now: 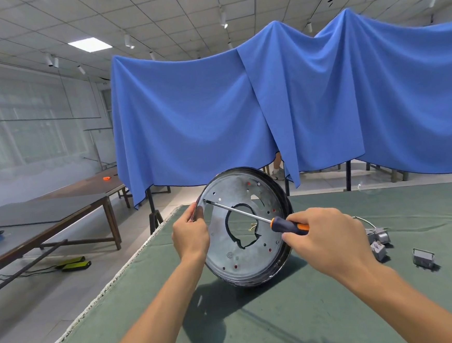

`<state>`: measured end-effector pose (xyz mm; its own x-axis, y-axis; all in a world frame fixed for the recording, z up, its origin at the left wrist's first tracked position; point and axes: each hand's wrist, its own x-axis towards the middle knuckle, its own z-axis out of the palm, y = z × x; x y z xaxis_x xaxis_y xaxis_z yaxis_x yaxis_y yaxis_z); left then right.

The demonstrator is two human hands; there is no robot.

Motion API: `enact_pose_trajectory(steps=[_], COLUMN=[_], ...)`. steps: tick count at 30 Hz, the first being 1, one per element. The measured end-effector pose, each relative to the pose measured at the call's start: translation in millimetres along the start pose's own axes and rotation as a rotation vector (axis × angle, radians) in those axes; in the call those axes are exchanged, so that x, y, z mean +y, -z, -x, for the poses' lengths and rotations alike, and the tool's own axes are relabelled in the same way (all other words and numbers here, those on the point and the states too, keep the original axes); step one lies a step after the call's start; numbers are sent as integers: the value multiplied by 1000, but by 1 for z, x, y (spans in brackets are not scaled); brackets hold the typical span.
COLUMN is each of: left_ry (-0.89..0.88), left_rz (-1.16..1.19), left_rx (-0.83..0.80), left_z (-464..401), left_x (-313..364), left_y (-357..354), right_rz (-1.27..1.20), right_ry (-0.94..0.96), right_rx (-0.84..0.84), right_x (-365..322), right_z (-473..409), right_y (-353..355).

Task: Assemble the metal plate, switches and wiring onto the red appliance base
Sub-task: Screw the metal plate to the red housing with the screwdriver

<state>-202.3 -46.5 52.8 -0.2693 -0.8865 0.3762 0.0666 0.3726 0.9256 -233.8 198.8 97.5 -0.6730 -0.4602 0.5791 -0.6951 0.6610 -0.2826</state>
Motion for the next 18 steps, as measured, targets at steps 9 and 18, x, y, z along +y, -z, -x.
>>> enact_pose_trajectory(steps=[9,18], left_ry=[-37,-50], left_rz=[-44,-64], left_rx=[23,29], left_z=[6,14], left_x=[6,13], left_y=[-2,-5], right_rz=[175,335], right_ry=[63,222], right_rx=[47,34], right_x=[-20,-69], right_z=[-5,-26], right_y=[29,77])
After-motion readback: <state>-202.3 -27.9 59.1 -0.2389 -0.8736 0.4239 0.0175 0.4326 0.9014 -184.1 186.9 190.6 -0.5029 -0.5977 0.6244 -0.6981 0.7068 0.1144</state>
